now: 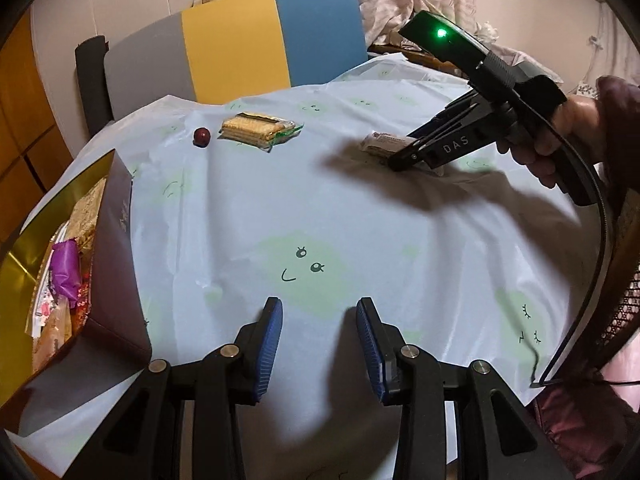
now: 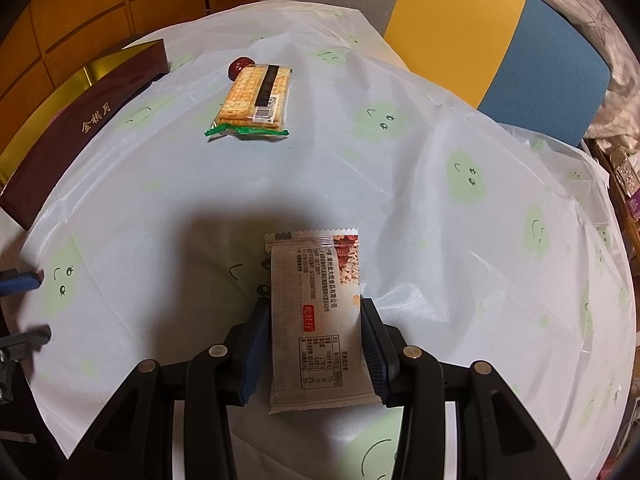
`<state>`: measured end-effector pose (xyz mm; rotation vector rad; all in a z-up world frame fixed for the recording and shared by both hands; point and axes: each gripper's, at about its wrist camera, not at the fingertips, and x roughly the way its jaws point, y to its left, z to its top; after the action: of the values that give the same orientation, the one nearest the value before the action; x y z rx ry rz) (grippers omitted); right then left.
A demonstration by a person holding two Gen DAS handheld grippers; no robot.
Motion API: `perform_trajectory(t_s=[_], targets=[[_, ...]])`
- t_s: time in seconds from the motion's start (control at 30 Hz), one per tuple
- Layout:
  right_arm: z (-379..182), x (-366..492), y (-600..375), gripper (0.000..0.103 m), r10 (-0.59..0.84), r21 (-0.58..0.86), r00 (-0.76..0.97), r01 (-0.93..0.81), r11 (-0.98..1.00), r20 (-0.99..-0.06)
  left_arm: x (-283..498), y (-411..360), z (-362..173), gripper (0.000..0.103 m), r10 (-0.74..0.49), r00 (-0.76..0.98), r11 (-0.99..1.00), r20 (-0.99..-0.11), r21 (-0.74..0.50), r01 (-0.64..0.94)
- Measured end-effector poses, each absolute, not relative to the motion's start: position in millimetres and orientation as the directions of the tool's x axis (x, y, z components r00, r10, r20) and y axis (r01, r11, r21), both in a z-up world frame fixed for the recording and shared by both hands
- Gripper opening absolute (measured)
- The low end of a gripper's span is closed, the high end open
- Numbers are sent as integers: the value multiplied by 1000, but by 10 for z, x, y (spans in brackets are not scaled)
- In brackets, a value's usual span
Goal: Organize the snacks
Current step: 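Carry the white red-label packet into the gold tray and open the right tool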
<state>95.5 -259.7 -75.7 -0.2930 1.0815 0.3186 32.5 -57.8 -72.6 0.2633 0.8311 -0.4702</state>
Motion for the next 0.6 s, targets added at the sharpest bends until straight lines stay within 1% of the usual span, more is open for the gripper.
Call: perform_trajectory(t_s=[0.07,0.13,0.17,0.37,0.4,0.5,0.6], targets=[[-757,957,-2598,43,107,-75,429,-386,919,-897,354,-516,-746,40,-328,568,872,-754,-11,489],[-749,970,-2586,42,94,-80,423,-376,923,-901,367,-487,-748,40,-345,566,874,-748,-35,485],[-743,977,-2566,40,84,-86,418,-371,925,-904,363,-484,-751,40,-347,570,874,-745,-35,485],[-712,996,-2433,37,9,-129,405,-313,941,-914,326,-450,-767,40,-368,583,876,-724,-60,478],[-701,1005,-2414,34,-2,-132,399,-300,945,-917,321,-444,-769,40,-372,585,876,-721,-65,478],[-668,1039,-2342,34,-34,-148,379,-276,950,-925,322,-431,-773,40,-376,589,875,-715,-66,479],[-599,1061,-2244,34,-5,-120,369,-289,950,-929,312,-407,-779,40,-390,590,874,-707,-81,480]])
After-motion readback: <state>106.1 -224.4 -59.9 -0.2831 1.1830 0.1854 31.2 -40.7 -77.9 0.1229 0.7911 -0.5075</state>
